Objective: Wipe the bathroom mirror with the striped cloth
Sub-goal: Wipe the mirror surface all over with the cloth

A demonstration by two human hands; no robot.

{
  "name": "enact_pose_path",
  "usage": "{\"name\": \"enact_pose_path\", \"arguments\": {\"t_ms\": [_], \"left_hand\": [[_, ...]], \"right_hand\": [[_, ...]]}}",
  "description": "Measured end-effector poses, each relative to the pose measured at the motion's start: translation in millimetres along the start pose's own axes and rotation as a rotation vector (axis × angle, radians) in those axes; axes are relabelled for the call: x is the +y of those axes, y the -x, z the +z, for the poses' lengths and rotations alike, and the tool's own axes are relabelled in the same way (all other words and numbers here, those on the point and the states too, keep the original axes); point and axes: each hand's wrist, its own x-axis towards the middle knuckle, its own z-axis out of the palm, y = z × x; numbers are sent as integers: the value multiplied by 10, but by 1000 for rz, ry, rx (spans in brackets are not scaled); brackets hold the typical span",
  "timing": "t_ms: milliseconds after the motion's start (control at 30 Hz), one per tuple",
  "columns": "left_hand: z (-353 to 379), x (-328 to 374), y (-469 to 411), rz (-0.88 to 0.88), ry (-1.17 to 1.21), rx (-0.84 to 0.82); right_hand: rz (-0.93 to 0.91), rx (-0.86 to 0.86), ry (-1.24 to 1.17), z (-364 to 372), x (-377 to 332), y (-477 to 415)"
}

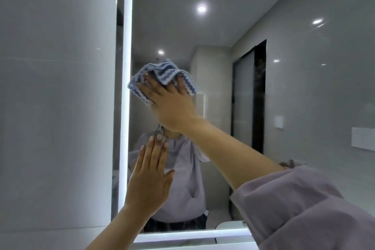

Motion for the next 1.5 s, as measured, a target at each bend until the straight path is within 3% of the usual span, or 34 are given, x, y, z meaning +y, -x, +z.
{"name": "enact_pose_path", "arguments": {"t_ms": [67, 233, 500, 700, 767, 1000, 1100, 1200, 1300, 1500], "left_hand": [[-7, -5, -1, -8, 7, -13], [20, -27, 13, 14, -15, -13], [40, -33, 14, 29, -19, -12], [26, -19, 20, 19, -10, -6], [17, -14, 16, 21, 5, 8], [31, -22, 3, 19, -12, 8], [28, -26, 2, 10, -15, 2], [27, -29, 0, 22, -31, -8], [11, -28, 3, 20, -26, -21], [-105, -35, -26, 46, -66, -36]], "right_hand": [[-23, -7, -46, -11, -34, -88], [22, -1, 102, -70, 236, -110], [454, 155, -37, -307, 1051, 199], [632, 227, -122, -267, 869, 60], [575, 216, -109, -260, 745, -42], [121, 76, -21, -120, 86, -313], [47, 50, -13, -90, 78, -322], [66, 59, 72, -125, 240, -287], [197, 88, 106, -187, 550, -187], [487, 124, -35, -313, 1222, 330]]}}
